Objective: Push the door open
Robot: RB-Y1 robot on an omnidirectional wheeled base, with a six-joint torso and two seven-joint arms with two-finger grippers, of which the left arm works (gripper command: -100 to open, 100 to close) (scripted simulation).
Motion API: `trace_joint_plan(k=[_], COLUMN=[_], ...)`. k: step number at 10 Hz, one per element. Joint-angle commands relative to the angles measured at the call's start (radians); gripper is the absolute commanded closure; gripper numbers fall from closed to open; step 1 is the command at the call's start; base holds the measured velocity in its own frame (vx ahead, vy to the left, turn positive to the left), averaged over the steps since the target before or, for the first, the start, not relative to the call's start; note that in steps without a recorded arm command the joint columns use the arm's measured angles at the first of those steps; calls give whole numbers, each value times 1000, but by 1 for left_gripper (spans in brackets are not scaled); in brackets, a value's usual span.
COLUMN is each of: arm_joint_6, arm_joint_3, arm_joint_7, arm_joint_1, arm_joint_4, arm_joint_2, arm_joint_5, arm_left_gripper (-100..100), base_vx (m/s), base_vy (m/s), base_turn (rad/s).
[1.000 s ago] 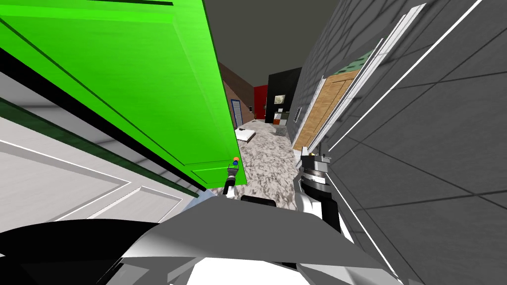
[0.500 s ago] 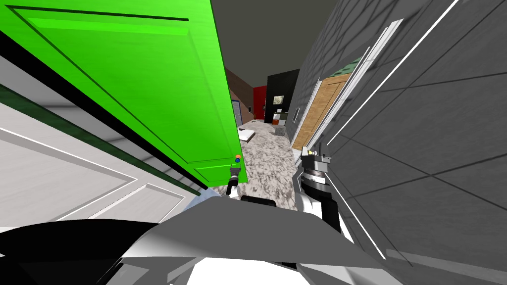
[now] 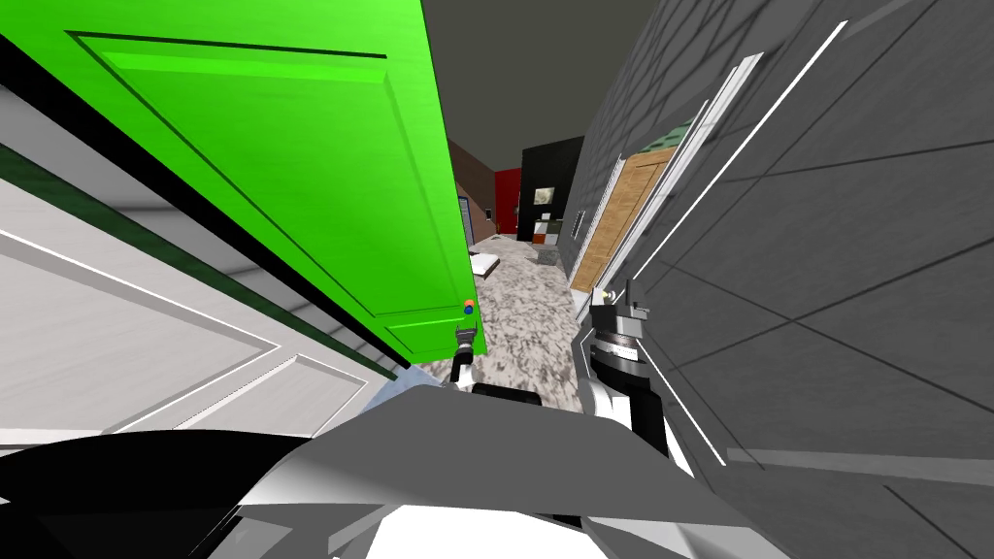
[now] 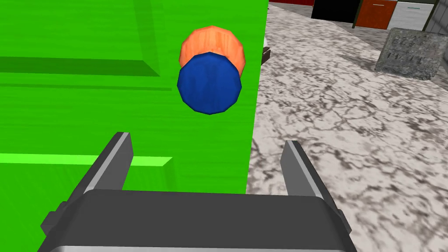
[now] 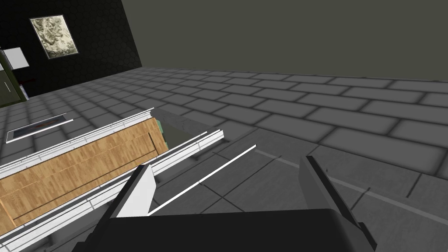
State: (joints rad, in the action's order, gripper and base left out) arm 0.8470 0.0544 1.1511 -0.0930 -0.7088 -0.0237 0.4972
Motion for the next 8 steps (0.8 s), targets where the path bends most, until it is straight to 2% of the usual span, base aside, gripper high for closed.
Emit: trace_joint_plan(k=[1, 2, 3, 4, 5, 6, 8], arm_joint_6=[1, -5, -5, -4, -4, -2, 0], arm_joint_3=[6, 4, 3, 2, 2, 0, -3], arm_joint_7=[28, 14, 19, 20, 20, 24, 28], arm_joint_1=[3, 8, 9, 8, 8, 8, 7], arm_joint_4=[-9, -18, -18, -17, -17, -15, -12], arm_joint_2=[-19, -12, 18, 34, 34, 49, 46], arm_joint_5=[11, 7, 9, 9, 9, 11, 13], arm_left_gripper=[-100, -100, -100, -100, -100, -100, -100], base_vx=[-104, -49, 72, 141, 116, 138, 212], base_vy=[48, 24, 19, 28, 20, 51, 61], base_turn=[-17, -7, -19, -22, -8, -20, -30])
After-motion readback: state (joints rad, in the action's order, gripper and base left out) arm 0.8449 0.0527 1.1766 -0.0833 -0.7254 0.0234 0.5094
